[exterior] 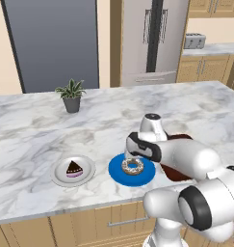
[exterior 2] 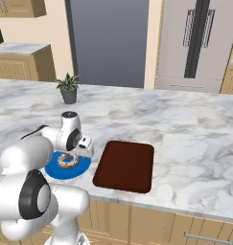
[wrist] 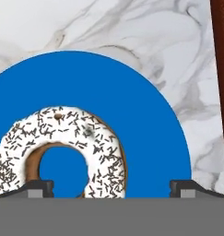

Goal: Move the dessert items from the plates to the tray.

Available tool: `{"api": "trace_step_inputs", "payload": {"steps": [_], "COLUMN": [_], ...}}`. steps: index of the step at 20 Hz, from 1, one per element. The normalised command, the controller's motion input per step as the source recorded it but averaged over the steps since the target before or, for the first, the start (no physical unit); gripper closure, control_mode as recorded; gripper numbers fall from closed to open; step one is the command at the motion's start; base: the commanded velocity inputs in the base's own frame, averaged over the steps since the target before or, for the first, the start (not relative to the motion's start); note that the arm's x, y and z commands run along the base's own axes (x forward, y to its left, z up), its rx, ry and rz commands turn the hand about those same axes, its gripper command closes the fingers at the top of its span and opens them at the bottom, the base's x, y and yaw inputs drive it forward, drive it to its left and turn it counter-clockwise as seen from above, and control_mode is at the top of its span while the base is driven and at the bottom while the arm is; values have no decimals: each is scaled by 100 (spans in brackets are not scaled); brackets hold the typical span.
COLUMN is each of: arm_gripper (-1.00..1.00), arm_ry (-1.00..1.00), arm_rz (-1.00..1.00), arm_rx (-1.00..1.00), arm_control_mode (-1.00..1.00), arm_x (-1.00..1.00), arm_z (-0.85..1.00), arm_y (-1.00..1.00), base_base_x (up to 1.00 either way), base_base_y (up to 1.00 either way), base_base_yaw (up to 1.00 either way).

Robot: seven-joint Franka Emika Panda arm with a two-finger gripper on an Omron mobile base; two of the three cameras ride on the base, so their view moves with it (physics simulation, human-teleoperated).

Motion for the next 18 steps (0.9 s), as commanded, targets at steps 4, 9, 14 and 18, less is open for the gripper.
{"api": "trace_step_inputs", "payload": {"steps": [4, 9, 14, 18], "arm_gripper": [-100, -100, 100, 100], "arm_ry": [0, 0, 0, 0], "arm_rz": [0, 0, 0, 0], "arm_rx": [0, 0, 0, 0], "arm_control_mode": [-100, -100, -100, -100], "arm_x": [13, 7, 1, 1], "arm_z": [-38, -37, -34, -6], "arm_y": [16, -1, -1, 1], "base_base_x": [0, 0, 0, 0], "base_base_y": [0, 0, 0, 0], "base_base_yaw": [0, 0, 0, 0]}}
